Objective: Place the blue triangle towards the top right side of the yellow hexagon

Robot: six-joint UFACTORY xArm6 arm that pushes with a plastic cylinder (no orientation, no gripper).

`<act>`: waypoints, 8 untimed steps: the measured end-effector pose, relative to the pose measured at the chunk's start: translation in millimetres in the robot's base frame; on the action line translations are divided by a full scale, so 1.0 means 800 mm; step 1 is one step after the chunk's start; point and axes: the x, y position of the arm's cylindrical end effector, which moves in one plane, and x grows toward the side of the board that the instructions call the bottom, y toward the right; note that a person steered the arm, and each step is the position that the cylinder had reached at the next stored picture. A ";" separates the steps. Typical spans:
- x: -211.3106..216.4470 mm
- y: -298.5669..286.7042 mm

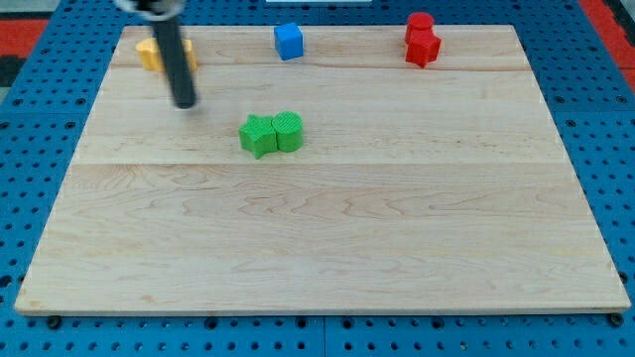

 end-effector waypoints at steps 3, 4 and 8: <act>-0.181 -0.106; -0.185 -0.083; -0.164 0.014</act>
